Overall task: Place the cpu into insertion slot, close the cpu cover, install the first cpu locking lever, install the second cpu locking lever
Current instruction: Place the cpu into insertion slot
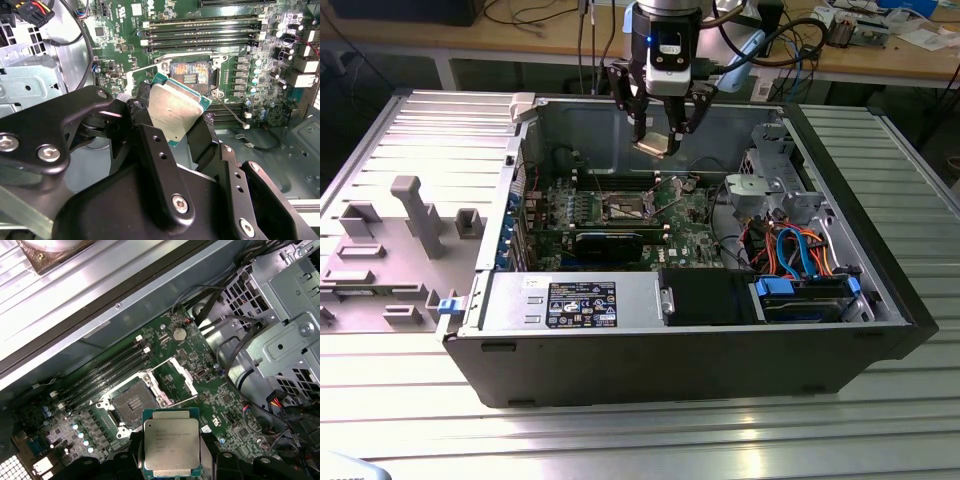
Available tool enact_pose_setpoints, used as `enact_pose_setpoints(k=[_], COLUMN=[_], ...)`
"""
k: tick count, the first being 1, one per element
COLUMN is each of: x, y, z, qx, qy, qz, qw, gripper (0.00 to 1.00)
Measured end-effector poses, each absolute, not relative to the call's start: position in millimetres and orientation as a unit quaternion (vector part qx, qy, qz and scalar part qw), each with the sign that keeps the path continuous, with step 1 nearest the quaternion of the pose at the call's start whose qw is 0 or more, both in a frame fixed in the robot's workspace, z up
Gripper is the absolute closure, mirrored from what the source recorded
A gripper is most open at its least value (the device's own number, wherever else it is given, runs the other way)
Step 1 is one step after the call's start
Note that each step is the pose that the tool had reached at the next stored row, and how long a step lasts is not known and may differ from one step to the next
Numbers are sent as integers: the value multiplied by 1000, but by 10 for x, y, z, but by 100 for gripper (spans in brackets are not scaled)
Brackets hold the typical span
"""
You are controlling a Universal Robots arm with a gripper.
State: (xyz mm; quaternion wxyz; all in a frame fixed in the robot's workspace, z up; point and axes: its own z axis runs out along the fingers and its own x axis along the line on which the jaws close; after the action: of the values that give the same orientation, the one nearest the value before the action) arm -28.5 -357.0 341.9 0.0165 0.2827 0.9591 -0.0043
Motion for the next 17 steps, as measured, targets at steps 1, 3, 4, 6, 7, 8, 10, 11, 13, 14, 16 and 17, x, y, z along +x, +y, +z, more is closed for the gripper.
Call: enact_pose_setpoints(k=[1,3,4,6,7,8,10,11,13,14,16,17], x=[-285,-285,-285,-285,-285,-285,-285,-285,-285,-285,-285,-285], y=[-3570,-3570,-3570,-3570,-3570,-3570,-3570,-3570,-3570,-3570,-3570,-3570], z=[3419,3419,3419,3419,3419,3419,3419,3419,3419,3419,3419,3419], qx=[283,283,283,283,283,283,283,283,283,283,283,283], qy=[959,959,959,959,959,959,959,959,959,959,959,959], qz=[-4,-5,-5,-6,-6,-6,-7,-7,-8,-8,-8,-9], qw=[17,17,17,17,17,17,17,17,17,18,18,18], gripper=[45,45,45,45,45,45,45,45,45,45,45,45])
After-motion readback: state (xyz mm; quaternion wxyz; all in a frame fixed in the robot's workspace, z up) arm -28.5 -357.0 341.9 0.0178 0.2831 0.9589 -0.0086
